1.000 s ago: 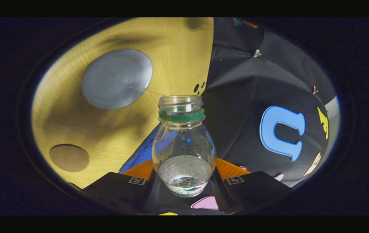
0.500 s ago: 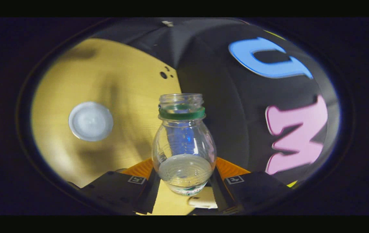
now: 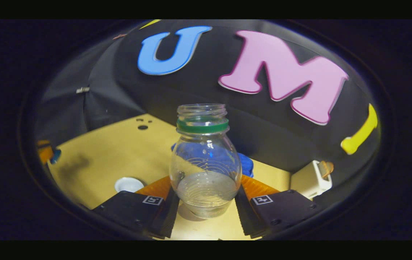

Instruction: Open the teacup lid with one hand, grasp the water bottle and pour water into the teacup with the other hand; after pouring, place the water bottle on the coaster and then close the teacup lid.

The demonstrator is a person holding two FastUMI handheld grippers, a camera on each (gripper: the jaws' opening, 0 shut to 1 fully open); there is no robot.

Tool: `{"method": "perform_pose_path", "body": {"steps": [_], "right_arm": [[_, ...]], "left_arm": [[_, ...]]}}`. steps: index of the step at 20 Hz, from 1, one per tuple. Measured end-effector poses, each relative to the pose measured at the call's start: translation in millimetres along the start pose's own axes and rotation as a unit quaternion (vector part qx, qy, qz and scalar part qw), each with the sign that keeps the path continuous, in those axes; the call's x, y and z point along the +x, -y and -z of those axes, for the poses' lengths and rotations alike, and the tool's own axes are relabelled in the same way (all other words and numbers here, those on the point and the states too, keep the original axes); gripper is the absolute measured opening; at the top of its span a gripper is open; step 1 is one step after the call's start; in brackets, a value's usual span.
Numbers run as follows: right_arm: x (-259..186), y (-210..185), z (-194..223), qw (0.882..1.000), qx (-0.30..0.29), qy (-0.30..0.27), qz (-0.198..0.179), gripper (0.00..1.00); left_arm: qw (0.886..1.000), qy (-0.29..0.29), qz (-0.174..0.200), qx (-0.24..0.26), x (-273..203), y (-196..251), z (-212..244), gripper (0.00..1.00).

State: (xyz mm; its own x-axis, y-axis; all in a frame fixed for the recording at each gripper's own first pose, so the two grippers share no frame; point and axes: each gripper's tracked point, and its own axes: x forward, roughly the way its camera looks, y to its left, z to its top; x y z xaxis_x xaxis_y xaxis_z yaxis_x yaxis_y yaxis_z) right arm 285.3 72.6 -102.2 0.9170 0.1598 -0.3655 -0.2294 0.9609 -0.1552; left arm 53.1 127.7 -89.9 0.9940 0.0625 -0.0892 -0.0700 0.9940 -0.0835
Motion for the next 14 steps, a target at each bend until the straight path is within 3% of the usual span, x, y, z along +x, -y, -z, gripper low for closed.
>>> {"method": "perform_pose_path", "body": {"steps": [2, 3, 4, 11, 12, 14], "right_arm": [[1, 3, 2, 0.997, 0.068, 0.03, -0.021, 0.73], [4, 5, 5, 0.995, 0.093, 0.041, -0.02, 0.74], [8, 7, 11, 0.993, 0.106, 0.047, -0.016, 0.74], [39, 12, 65, 0.994, 0.093, 0.055, 0.016, 0.75], [40, 13, 69, 0.994, 0.098, 0.055, 0.018, 0.71], [41, 17, 79, 0.993, 0.104, 0.048, 0.024, 0.76]], "left_arm": [[1.0, 0.0, 0.006, 0.008, 5, 7, 1, 0.28], [1.0, -0.002, 0.009, 0.011, 8, 10, 3, 0.24], [1.0, -0.003, 0.012, 0.014, 10, 14, 4, 0.28], [0.999, -0.008, 0.025, 0.024, 34, 37, 20, 0.28], [0.999, -0.009, 0.025, 0.02, 37, 40, 21, 0.28], [0.999, -0.004, 0.029, 0.013, 42, 49, 20, 0.24]]}}
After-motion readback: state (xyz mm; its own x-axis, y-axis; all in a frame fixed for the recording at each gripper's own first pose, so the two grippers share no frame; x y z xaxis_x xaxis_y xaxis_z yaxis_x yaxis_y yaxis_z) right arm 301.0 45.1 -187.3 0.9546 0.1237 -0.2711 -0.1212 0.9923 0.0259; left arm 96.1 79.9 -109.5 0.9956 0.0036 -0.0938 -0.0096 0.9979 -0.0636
